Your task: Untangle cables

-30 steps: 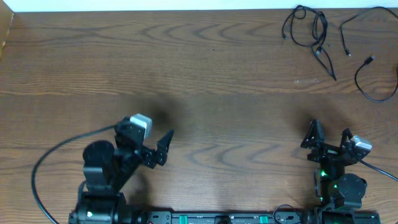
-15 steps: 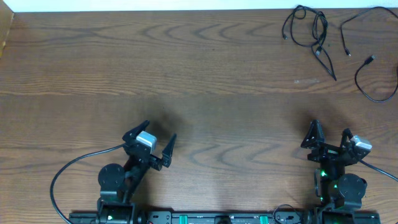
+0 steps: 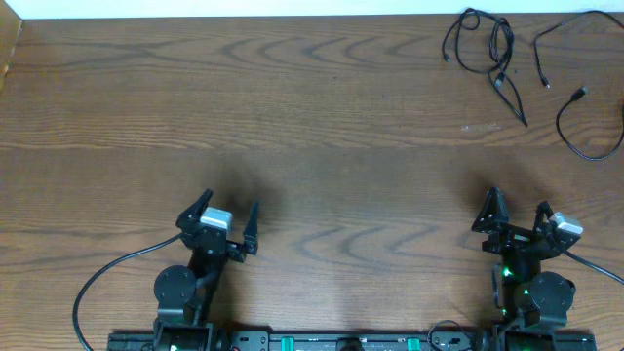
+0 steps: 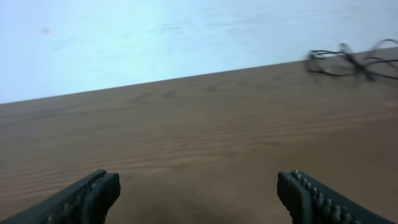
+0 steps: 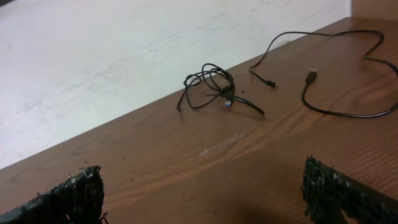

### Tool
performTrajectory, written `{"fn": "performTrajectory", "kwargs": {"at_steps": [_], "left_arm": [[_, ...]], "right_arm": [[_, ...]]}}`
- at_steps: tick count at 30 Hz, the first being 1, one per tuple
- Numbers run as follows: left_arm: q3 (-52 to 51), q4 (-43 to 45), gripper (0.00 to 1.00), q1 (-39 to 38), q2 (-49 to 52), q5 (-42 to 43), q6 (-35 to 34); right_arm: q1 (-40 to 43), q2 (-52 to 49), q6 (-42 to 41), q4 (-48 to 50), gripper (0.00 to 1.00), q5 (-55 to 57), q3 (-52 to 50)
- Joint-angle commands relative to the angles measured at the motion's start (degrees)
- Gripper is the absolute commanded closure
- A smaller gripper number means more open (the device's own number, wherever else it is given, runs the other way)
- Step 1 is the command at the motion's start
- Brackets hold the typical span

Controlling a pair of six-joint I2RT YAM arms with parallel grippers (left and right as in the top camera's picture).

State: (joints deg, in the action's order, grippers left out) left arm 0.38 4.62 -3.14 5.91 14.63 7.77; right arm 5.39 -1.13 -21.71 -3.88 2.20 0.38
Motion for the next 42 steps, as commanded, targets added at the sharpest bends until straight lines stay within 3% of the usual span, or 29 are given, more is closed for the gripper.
{"fn": "performTrajectory", "kwargs": {"at_steps": [1,7,42], "left_arm": [[-0.2,-0.8,0.12,0.2,-2.0,-8.3,0.9],[-0.2,-8.3,0.12,1.3,-4.7,-9.2,2.2],[-0.2,-8.4,0.12,1.6,-5.6,-9.7,2.5]], "right_arm": [[-0.2,0.0,0.3,-0.2,0.01,0.5,-0.1],[-0.2,0.0,0.3,-0.2,0.01,0.4,-0.1],[-0.2,0.0,0.8,-0.2,0.01,0.8,-0.1]]}}
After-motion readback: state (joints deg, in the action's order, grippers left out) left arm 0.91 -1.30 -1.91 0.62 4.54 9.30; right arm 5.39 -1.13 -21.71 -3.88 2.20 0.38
